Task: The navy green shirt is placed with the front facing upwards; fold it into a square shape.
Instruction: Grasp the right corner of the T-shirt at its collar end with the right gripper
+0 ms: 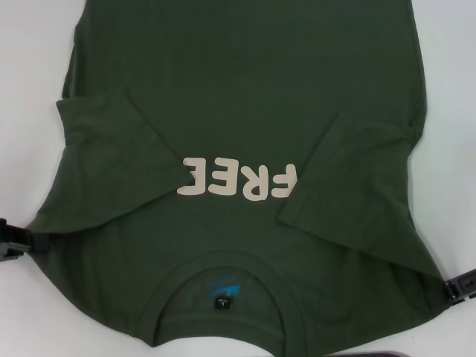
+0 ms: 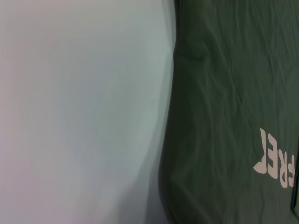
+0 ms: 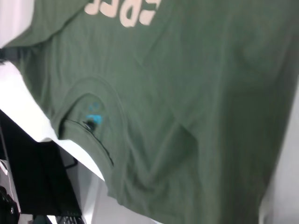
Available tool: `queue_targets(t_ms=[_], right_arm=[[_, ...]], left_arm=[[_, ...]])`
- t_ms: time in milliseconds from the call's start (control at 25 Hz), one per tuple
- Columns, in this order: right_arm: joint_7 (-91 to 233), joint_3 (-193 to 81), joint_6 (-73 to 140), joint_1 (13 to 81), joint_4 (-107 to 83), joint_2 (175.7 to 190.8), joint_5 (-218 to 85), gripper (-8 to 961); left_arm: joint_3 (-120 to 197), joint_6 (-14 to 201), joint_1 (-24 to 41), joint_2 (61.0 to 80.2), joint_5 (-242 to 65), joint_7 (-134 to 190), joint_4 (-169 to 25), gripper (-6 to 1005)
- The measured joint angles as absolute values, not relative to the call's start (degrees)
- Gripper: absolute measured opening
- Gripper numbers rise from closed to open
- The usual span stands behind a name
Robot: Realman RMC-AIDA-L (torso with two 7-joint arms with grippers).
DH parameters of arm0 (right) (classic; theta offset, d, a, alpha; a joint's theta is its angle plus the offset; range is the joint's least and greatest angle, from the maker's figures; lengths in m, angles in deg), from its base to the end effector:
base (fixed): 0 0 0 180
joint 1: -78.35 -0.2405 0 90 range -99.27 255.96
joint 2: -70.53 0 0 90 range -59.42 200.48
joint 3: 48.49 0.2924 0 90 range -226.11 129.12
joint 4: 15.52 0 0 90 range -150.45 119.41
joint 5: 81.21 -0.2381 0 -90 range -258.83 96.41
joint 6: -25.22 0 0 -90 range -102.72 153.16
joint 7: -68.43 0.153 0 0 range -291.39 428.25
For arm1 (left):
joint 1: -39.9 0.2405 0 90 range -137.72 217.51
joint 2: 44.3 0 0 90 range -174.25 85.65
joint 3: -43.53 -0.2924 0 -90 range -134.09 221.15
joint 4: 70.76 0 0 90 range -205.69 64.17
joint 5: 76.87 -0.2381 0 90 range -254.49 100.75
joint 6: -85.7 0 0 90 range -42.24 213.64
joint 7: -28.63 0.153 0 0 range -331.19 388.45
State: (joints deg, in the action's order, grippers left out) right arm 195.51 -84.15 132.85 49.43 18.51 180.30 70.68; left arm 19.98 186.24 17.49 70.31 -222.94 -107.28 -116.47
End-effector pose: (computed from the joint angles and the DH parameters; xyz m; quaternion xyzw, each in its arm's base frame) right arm 0.3922 0.2809 0.0264 0.7618 -0.6411 0.0441 0.0815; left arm -0.4146 0.2816 0.0426 -0.6825 -0.7216 -0.0948 0.0666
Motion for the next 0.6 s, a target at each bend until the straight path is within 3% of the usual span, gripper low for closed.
queue_targets(t_ms=[600], right_arm=[[196.28, -84.03, 131.67, 48.71, 17.96, 180.83, 70.90, 852]], left_arm=[[19.98, 185.98, 17.48, 70.22, -222.94, -107.20, -116.46, 34]])
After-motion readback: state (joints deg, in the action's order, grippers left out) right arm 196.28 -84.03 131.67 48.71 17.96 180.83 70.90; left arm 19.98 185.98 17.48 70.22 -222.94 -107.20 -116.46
